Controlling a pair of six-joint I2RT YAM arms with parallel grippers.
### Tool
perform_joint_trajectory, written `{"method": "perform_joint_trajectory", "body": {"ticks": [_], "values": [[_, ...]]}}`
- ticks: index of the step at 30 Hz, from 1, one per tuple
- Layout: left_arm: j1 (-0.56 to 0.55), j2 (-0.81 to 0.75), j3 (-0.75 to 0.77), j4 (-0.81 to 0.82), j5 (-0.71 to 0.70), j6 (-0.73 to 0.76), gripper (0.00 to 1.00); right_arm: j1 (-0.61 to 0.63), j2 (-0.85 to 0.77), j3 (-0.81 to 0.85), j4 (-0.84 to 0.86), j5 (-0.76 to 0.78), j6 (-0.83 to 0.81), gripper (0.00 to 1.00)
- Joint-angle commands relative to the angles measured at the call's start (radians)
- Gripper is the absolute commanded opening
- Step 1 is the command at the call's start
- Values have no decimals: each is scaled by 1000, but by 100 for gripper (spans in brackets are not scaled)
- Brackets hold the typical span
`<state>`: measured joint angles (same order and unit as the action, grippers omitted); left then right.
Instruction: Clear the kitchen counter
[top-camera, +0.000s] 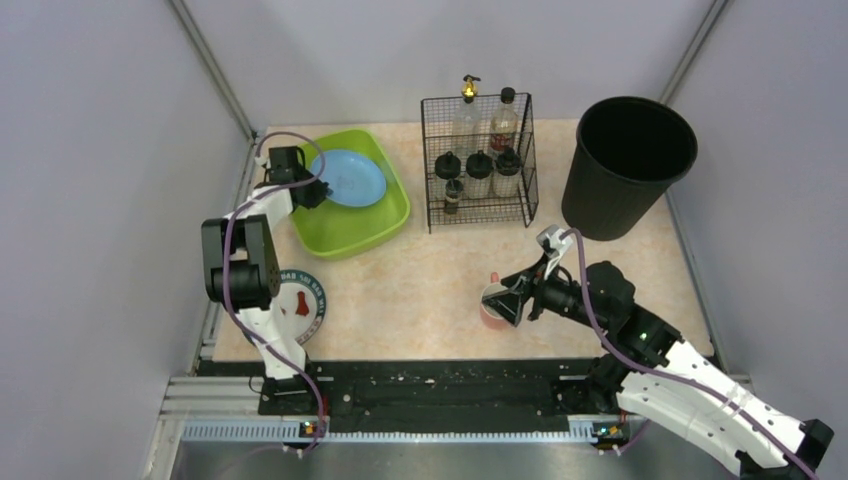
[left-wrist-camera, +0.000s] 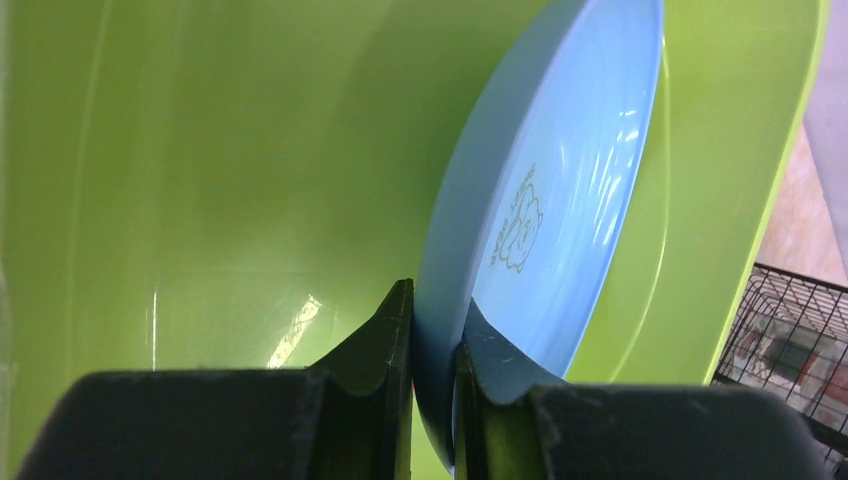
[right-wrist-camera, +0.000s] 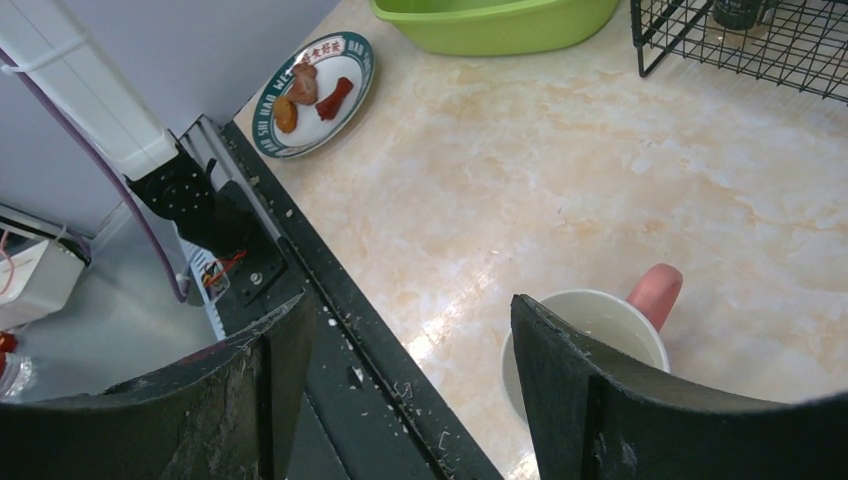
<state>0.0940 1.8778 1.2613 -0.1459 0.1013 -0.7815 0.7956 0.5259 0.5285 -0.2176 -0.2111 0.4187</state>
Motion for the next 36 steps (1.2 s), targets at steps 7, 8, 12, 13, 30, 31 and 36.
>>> {"method": "perform_joint_trajectory", "body": {"ticks": [7,8,12,13,30,31,36], "values": [[16,130,157,-32,-3,-29,3,9,17,-9,17,18,-19,70],[16,137,163,-36,-7,-28,6,8,14,-9,14,18,-19,70],[16,153,175,-44,-9,-23,16,9,7,-10,12,22,-18,70],[16,155,175,-46,-11,-23,20,9,8,-11,12,23,-16,70],[60,230,276,-144,11,17,60,8,-28,-10,-18,24,5,70],[62,235,290,-158,12,23,62,9,-28,-9,-21,23,5,70],[72,232,323,-214,6,40,70,9,-30,-8,-22,23,11,70]]}}
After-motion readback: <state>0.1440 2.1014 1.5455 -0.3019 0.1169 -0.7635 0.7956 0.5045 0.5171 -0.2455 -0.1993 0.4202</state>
